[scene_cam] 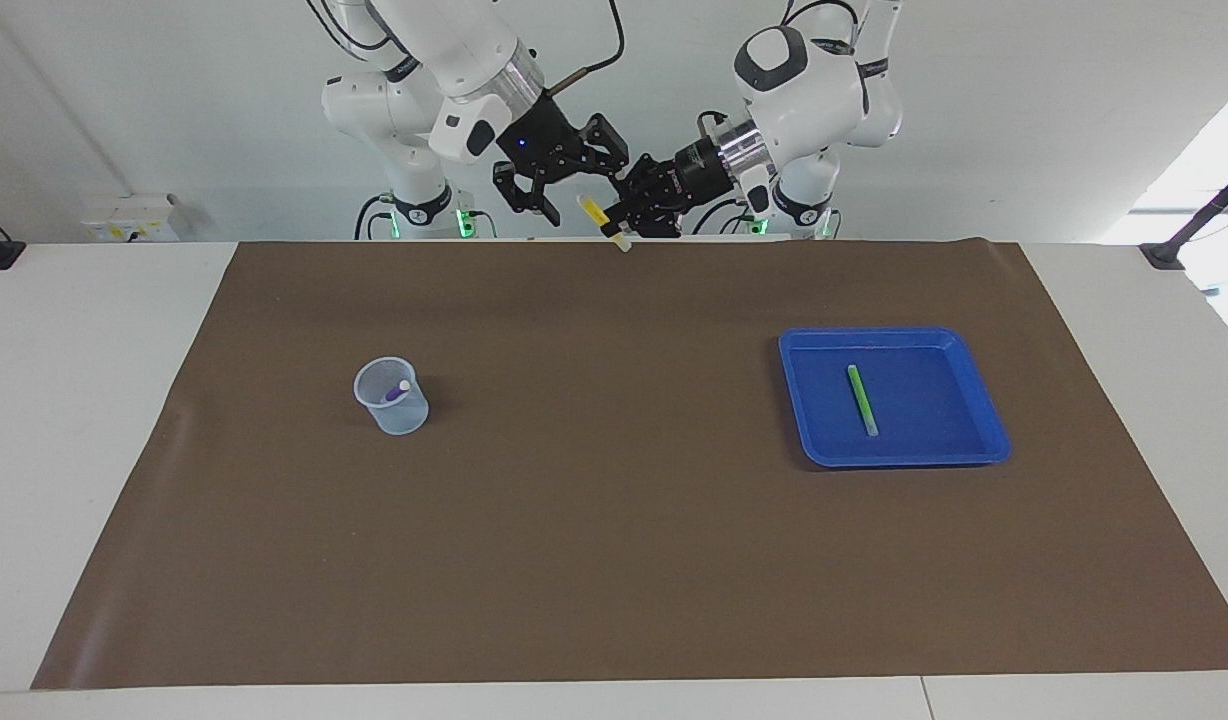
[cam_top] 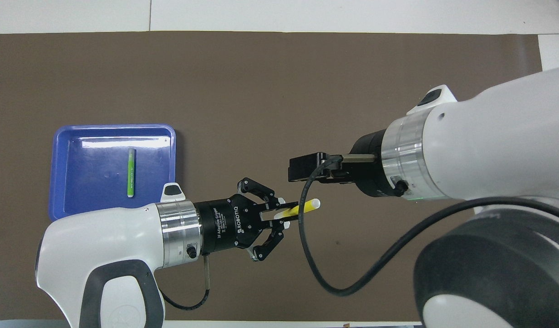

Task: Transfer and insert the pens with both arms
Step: 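Close the right gripper on the yellow pen and open the left gripper, then carry the yellow pen to the cup with the right gripper while the left gripper returns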

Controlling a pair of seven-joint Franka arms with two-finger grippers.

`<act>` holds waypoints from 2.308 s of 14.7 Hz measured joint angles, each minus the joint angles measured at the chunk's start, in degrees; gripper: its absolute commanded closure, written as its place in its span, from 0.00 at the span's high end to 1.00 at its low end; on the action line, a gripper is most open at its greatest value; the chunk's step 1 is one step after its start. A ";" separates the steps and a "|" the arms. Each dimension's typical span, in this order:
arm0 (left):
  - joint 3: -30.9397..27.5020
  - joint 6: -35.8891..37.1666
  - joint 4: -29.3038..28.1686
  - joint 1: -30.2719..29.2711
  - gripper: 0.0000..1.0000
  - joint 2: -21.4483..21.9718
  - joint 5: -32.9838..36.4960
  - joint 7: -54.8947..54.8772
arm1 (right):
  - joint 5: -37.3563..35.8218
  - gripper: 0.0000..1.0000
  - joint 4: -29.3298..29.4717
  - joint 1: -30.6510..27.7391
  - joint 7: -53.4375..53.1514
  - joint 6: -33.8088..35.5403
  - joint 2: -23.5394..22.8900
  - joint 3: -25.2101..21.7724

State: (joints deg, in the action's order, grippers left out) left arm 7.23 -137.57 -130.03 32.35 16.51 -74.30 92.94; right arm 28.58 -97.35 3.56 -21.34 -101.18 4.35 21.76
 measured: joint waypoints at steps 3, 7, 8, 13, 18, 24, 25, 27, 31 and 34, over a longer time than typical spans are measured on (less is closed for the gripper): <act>-0.04 -0.22 0.00 0.00 0.00 0.00 -0.06 0.19 | 0.00 1.00 -1.65 0.01 0.00 1.21 1.26 0.52; -0.06 -0.56 0.00 0.00 0.00 0.00 -0.61 0.37 | 0.00 0.90 -1.95 0.00 0.00 2.08 1.79 0.52; -0.06 -0.62 0.00 0.00 0.00 0.00 -0.72 0.38 | 0.00 0.80 -2.01 -0.01 0.00 2.11 1.79 0.51; -0.06 -0.76 0.00 0.00 0.00 0.00 -0.86 0.48 | -0.51 0.07 -2.11 -0.03 0.00 2.09 1.79 0.49; -0.07 -1.06 -0.02 0.04 0.00 0.00 -0.97 0.66 | -0.62 0.00 -2.12 -0.05 0.00 1.98 1.83 0.49; -0.08 -1.50 -0.03 0.17 1.00 0.02 -1.04 0.80 | -2.12 0.00 -2.11 -0.06 0.00 1.84 1.91 0.46; -0.08 -1.72 -0.03 0.17 1.00 0.04 -1.04 0.81 | -3.16 0.00 -2.11 -0.14 0.00 1.63 1.90 0.34; -0.08 -1.96 -0.03 0.17 1.00 0.18 -1.04 0.85 | -4.58 0.00 -2.11 -0.21 0.00 1.31 1.90 0.13; -0.19 -2.11 -0.04 0.17 1.00 0.29 -1.04 1.05 | -10.71 0.00 -2.68 -0.24 0.26 1.30 1.91 -0.04; -0.68 -2.15 -0.44 -0.34 1.00 0.30 -1.04 1.09 | -18.09 0.00 -5.74 -0.29 5.43 0.27 2.65 -1.33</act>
State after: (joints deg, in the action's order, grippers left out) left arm 6.55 -139.72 -130.47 32.01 16.81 -75.34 94.03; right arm 10.50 -103.09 3.27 -15.91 -100.91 6.99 20.43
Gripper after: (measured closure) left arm 0.000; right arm 0.824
